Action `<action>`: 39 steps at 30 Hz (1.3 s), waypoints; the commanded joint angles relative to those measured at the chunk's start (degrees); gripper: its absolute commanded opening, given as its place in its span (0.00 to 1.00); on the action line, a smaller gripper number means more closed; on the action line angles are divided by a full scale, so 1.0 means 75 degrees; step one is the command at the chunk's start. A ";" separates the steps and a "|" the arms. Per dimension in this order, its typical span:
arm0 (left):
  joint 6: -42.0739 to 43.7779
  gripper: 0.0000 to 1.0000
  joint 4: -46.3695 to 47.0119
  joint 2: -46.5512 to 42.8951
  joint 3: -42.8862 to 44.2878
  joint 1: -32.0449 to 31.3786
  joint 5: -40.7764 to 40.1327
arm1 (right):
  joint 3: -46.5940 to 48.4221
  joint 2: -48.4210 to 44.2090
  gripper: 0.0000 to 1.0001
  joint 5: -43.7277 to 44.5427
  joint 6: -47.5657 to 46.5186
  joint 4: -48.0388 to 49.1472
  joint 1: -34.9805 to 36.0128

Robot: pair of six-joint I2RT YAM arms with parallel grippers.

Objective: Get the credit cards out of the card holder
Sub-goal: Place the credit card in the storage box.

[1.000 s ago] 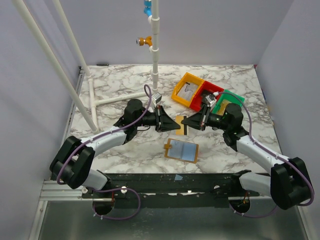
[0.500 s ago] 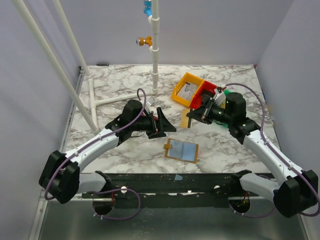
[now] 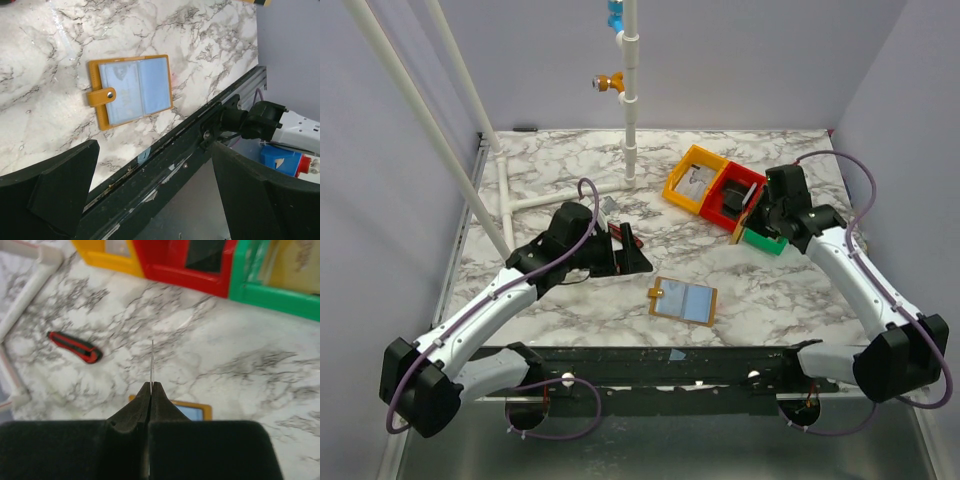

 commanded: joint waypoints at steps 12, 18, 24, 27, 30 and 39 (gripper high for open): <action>0.0685 0.99 -0.0651 -0.0390 0.0027 0.0036 -0.0032 | 0.2119 0.2717 0.01 0.3213 -0.1125 -0.0777 -0.1237; 0.0708 0.99 -0.0759 -0.0491 0.0041 0.0042 -0.0110 | 0.2941 0.4006 0.01 0.3175 -0.1275 -0.0862 -0.1372; 0.0673 0.99 -0.0855 -0.0589 0.0018 0.0036 -0.0205 | 0.3046 0.4319 0.01 0.3134 -0.1354 -0.0892 -0.1636; 0.0667 0.99 -0.0853 -0.0578 0.0002 0.0036 -0.0204 | 0.2961 0.4156 0.01 0.3076 -0.1436 -0.0896 -0.1835; 0.0650 0.99 -0.0823 -0.0490 -0.0014 0.0036 -0.0164 | 0.2825 0.3996 0.01 0.3014 -0.1509 -0.0889 -0.2037; 0.0664 0.99 -0.0761 -0.0366 -0.0017 0.0036 -0.0061 | 0.2729 0.4031 0.01 0.2638 -0.1578 -0.0955 -0.2327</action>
